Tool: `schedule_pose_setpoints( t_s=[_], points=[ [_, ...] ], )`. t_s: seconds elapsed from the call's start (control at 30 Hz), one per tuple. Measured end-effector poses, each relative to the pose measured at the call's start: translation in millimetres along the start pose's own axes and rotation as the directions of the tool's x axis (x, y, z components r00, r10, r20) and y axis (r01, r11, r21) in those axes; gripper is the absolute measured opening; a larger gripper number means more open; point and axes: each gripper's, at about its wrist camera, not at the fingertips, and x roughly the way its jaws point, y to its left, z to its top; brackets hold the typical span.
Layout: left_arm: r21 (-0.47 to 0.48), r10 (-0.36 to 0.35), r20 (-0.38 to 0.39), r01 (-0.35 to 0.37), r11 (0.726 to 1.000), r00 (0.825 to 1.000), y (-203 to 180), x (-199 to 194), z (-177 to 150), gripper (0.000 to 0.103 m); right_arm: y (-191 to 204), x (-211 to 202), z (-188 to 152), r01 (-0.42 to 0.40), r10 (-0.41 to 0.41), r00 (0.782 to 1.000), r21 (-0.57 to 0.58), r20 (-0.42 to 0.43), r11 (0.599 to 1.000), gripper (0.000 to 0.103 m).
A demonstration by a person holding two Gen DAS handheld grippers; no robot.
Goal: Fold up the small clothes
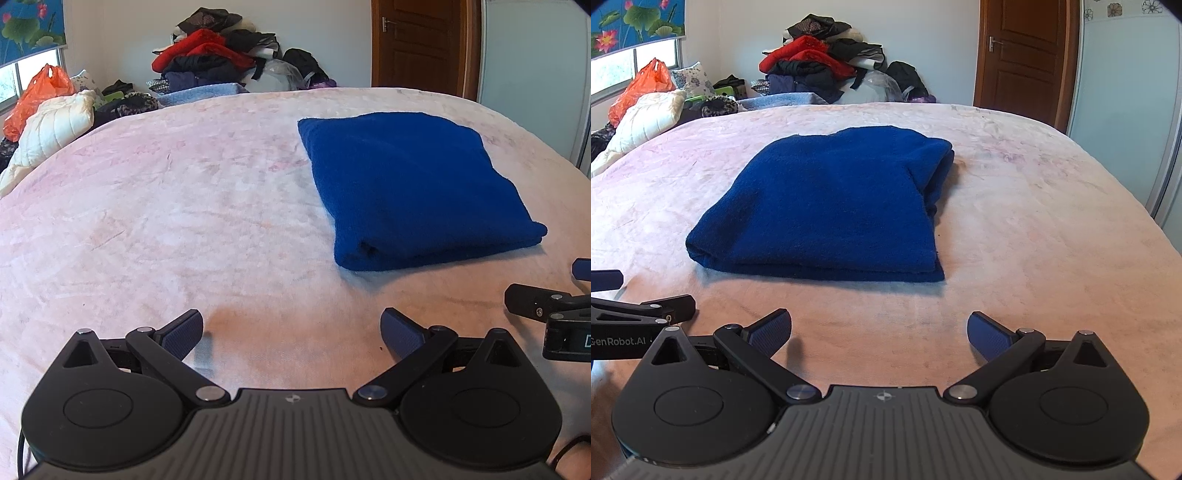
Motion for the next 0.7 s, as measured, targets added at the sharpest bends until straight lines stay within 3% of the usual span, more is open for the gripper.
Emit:
schedule_pose_setpoints(
  t_s=[0.7],
  points=[
    [-0.02,0.004,-0.013,-0.004,1.0,1.0,4.1,-0.7,2.3,0.103,2.8,-3.1,0.3,-0.013,0.013,1.0,-0.007,0.0,1.0,0.102]
  ],
)
